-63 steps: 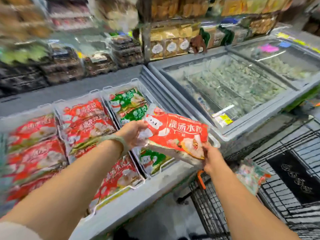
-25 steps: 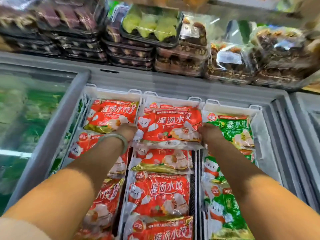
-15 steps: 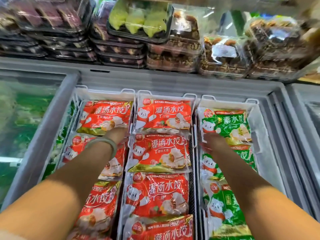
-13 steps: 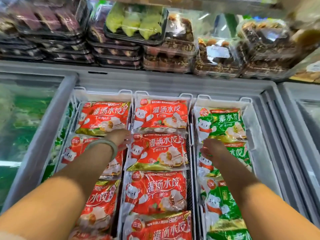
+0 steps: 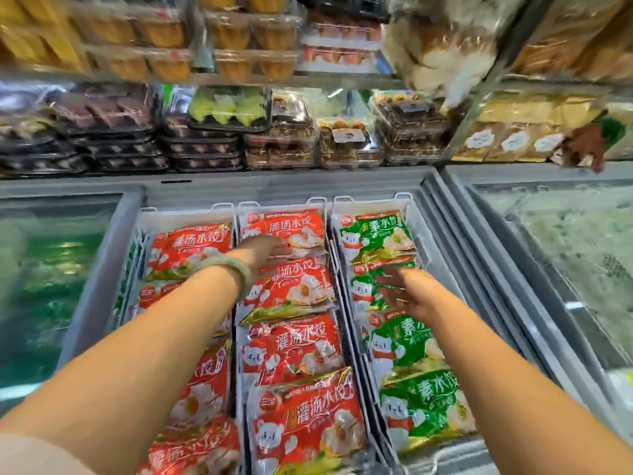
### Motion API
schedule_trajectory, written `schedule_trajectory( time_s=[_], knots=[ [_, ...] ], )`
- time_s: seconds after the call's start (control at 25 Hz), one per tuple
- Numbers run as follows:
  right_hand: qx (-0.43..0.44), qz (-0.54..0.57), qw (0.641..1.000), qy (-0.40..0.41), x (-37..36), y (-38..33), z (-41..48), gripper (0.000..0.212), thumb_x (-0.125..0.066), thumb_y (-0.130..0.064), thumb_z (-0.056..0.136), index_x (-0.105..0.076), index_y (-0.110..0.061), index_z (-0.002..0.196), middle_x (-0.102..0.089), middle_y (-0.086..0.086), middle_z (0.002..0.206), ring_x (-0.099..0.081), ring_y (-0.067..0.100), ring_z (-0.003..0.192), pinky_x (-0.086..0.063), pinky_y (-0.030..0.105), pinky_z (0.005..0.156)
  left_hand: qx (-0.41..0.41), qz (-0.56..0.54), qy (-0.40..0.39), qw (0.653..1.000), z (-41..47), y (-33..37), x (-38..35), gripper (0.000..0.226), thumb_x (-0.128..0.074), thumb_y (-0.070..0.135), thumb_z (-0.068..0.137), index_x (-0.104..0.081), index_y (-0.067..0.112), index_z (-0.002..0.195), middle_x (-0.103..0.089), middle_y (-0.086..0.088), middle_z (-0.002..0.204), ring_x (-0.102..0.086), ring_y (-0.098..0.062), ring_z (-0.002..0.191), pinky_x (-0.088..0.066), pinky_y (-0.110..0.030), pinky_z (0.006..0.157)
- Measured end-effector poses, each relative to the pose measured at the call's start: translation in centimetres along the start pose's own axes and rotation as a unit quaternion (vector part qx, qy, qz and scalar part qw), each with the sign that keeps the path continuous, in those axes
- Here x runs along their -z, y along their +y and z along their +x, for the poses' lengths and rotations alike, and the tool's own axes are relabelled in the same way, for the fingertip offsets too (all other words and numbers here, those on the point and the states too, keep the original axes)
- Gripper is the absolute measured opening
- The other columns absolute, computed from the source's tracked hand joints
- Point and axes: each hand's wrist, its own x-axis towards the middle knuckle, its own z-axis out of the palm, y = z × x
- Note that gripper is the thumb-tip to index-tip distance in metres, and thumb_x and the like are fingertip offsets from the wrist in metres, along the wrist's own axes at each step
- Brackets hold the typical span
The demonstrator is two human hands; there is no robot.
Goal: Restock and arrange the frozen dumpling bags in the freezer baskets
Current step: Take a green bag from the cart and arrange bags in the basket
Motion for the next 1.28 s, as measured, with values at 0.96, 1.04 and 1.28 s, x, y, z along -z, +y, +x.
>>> schedule_trajectory(
  time_s=[0.96,1.04,1.28],
  knots=[
    [0.003,0.238,0.943,0.230,35.3,20.5,-22.7,0.012,-0.045,-0.017,0.098,-0.053,-0.015,0.108,-0.060,0.004,0.084,-0.058,0.015,0.059,-0.048,0.024,0.055,-0.043,0.259,-0.221,0.939,-17.6,-7.0,-34.2,0.019,-0.049,0.025,0.097,-0.056,0.022,0.079,-0.062,0.007,0.084,-0.055,-0.006,0.075,-0.040,-0.021,0.069],
    [0.006,0.251,0.935,0.250,40.0,21.7,-23.6,0.015,-0.043,-0.016,0.099,-0.055,-0.013,0.108,-0.063,0.008,0.094,-0.056,0.018,0.066,-0.046,0.027,0.064,-0.037,0.266,-0.239,0.933,-18.1,-8.6,-39.2,0.018,-0.049,0.026,0.096,-0.058,0.022,0.081,-0.063,0.008,0.083,-0.056,-0.005,0.075,-0.041,-0.021,0.069],
    [-0.025,0.272,0.915,0.298,50.6,27.5,-26.0,0.027,-0.041,-0.014,0.099,-0.056,-0.002,0.117,-0.063,0.020,0.117,-0.060,0.038,0.089,-0.046,0.029,0.070,-0.025,0.294,-0.270,0.917,-19.6,-14.9,-51.8,0.016,-0.049,0.027,0.094,-0.062,0.023,0.084,-0.067,0.008,0.084,-0.061,-0.008,0.078,-0.044,-0.022,0.070]
  ],
)
